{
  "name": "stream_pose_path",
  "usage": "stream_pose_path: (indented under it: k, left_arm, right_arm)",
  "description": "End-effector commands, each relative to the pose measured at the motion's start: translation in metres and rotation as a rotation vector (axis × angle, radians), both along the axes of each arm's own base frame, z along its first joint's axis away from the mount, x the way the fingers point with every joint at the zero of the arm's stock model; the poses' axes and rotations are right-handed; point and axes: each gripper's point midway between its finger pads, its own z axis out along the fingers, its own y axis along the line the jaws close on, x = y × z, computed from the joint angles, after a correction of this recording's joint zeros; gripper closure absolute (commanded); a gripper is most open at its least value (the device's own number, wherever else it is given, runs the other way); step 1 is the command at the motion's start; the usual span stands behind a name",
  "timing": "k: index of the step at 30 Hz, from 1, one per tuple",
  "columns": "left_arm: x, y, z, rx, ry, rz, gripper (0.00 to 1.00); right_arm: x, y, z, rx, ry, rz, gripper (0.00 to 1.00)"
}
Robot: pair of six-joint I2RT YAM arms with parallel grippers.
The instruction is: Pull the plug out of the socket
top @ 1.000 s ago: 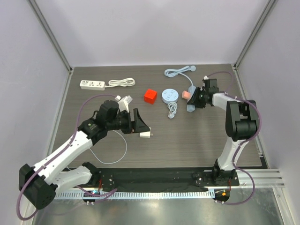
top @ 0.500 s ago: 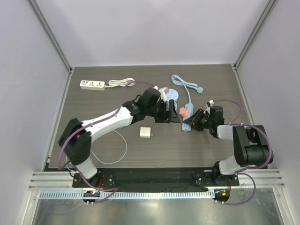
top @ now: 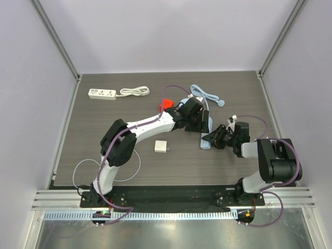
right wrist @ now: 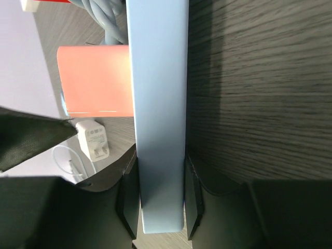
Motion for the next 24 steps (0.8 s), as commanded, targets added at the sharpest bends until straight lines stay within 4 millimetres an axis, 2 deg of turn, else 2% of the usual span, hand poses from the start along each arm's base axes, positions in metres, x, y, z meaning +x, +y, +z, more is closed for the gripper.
stream_pose_path:
  k: [1, 2, 4, 8, 10, 11, 13, 14, 15, 21, 22, 24]
  left_arm:
    - [0.017, -0.003, 0.0, 0.032, -0.051, 0.02, 0.35]
    - [0.02, -0.007, 0.002, 0.028, -0.056, 0.023, 0.36]
    - [0.023, -0.006, -0.009, 0.056, -0.049, 0.033, 0.36]
    - [0.034, -0.003, -0.017, 0.089, -0.076, 0.071, 0.36]
    - [0.039, -0.008, -0.016, 0.081, -0.08, 0.072, 0.36]
    - [0.042, -0.009, -0.024, 0.09, -0.071, 0.073, 0.36]
    - [0.046, -0.015, -0.02, 0.075, -0.061, 0.072, 0.38]
    - [0.048, -0.015, -0.029, 0.086, -0.047, 0.076, 0.38]
    - [0.05, -0.017, -0.029, 0.08, -0.045, 0.081, 0.39]
    - [0.045, -0.026, -0.033, 0.044, -0.01, 0.052, 0.55]
    - [0.045, -0.026, -0.034, 0.045, -0.009, 0.05, 0.64]
    - [0.044, -0.024, -0.031, 0.046, -0.016, 0.046, 0.75]
  right_arm:
    - [-0.004, 0.002, 0.001, 0.076, 0.006, 0.013, 0.99]
    - [-0.003, 0.001, 0.0, 0.08, 0.009, 0.009, 0.99]
    - [-0.004, 0.0, -0.003, 0.081, 0.012, 0.006, 0.99]
    - [-0.004, 0.001, -0.002, 0.09, 0.007, 0.011, 0.99]
    - [-0.004, 0.002, -0.003, 0.093, 0.009, 0.012, 0.99]
    - [-0.004, 0.002, -0.003, 0.096, 0.007, 0.014, 0.99]
    - [-0.006, 0.003, -0.006, 0.106, 0.014, 0.013, 0.99]
    - [-0.006, 0.004, -0.006, 0.111, 0.013, 0.017, 0.99]
    - [-0.007, 0.005, -0.007, 0.116, 0.016, 0.023, 0.99]
    - [-0.006, 0.004, -0.006, 0.11, 0.009, 0.018, 0.99]
    - [-0.006, 0.004, -0.006, 0.109, 0.01, 0.019, 0.99]
    - [-0.006, 0.003, -0.007, 0.107, 0.011, 0.017, 0.99]
